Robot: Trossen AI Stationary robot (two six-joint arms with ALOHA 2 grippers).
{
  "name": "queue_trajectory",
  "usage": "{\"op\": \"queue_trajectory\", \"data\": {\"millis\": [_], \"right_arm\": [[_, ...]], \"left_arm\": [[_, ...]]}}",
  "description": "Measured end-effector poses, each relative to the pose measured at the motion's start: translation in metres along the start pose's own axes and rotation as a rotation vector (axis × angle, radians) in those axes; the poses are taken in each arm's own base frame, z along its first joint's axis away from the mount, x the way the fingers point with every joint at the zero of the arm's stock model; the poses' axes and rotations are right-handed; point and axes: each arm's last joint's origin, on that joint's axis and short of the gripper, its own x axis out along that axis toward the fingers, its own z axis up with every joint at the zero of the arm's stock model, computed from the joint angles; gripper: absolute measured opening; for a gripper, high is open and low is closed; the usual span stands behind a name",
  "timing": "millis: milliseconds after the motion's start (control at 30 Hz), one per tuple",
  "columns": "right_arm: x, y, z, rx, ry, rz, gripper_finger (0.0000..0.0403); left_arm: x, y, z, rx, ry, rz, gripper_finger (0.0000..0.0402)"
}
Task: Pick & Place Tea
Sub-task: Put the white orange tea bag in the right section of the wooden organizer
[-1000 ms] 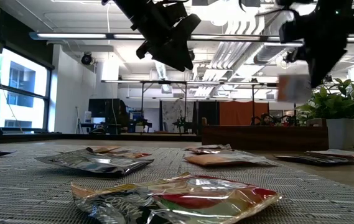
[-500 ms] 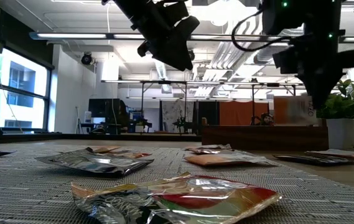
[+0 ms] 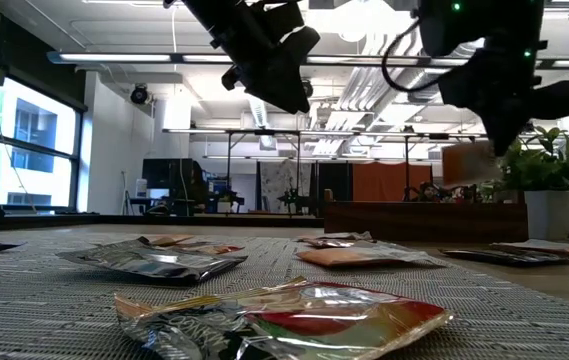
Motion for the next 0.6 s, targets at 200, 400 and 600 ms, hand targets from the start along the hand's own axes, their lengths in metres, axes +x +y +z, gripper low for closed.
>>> {"op": "queue_trajectory", "data": {"millis": [200,400,600], "right_arm": [[-0.0026,-0.0012,0.0030,-0.061,-0.032,0.014,0.0002],[-0.0025,-0.0010,0.0045,-0.089,-0.047,0.020,0.0006],[-0.0026,0.0019,0.0047,-0.094,-0.061,0.117,0.0002]], "left_arm": [[-0.0001,-0.0001,0.0000,-0.001,0.000,0.000,0.0131],[0.0000,0.0000,0.0000,-0.002,0.000,0.001,0.0131],[-0.0001,-0.0001,0.0001,-0.002,-0.001,0.001,0.0131]]}}
